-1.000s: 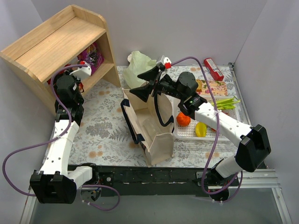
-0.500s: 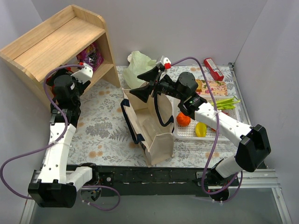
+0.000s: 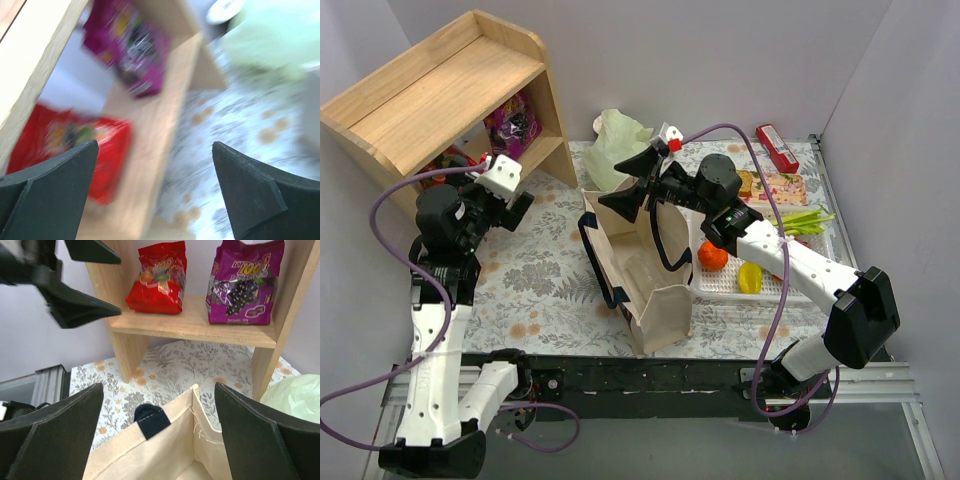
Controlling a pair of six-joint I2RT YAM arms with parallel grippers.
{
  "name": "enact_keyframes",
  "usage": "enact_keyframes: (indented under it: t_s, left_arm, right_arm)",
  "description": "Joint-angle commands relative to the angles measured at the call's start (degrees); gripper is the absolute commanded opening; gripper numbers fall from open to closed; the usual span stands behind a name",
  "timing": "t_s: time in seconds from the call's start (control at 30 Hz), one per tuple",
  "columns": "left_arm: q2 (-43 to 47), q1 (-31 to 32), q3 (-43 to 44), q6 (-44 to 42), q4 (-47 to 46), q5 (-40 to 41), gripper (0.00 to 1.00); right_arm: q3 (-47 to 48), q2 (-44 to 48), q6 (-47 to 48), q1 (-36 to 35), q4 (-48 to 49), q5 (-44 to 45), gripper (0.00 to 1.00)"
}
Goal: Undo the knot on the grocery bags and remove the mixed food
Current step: Place the fake candies on the shelf.
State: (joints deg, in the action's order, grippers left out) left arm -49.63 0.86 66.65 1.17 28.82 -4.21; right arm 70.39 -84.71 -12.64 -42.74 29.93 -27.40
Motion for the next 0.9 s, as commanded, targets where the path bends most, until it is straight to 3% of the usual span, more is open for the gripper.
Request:
enact_keyframes:
  t_s: [0.0,0.17,0.4,0.6,0.73,0.83,0.87]
  left_arm:
    - [2.09,0.02,2.86,10.76,2.46,-20.21,0.98]
    - [1.11,0.02,1.74,16.14,6.87,-31.37,0.98]
    - [1.64,0.02,-4.95,18.61,4.23,-32.8,0.98]
    - [0.41,1.77,-5.31,17.56,2.47,-20.07,0.98]
    - [-2.05,5.54,-2.32,5.89,5.36,-9.18,0.93]
    - [-6.09,9.84,1.02,-4.04,7.39,4.78,0.93]
    - [-7.23,10.99,1.89,-6.07,7.13,13.52,0.94]
  right_arm:
    - [2.12,3.23,7.71,0.29,-6.87,-0.2,0.98]
    - [0.37,6.48,12.47,0.2,-17.09,0.07,0.97]
    - [-3.68,8.33,15.19,-1.38,-22.02,-1.43,0.95]
    - [-3.07,7.63,17.39,-1.47,-23.6,-1.08,0.95]
    - [-3.07,7.1,17.3,-1.56,-23.43,-1.17,0.95]
    - [-2.89,6.66,17.22,-1.56,-22.9,-1.43,0.95]
    - [-2.72,6.49,17.13,-1.56,-22.81,-1.43,0.95]
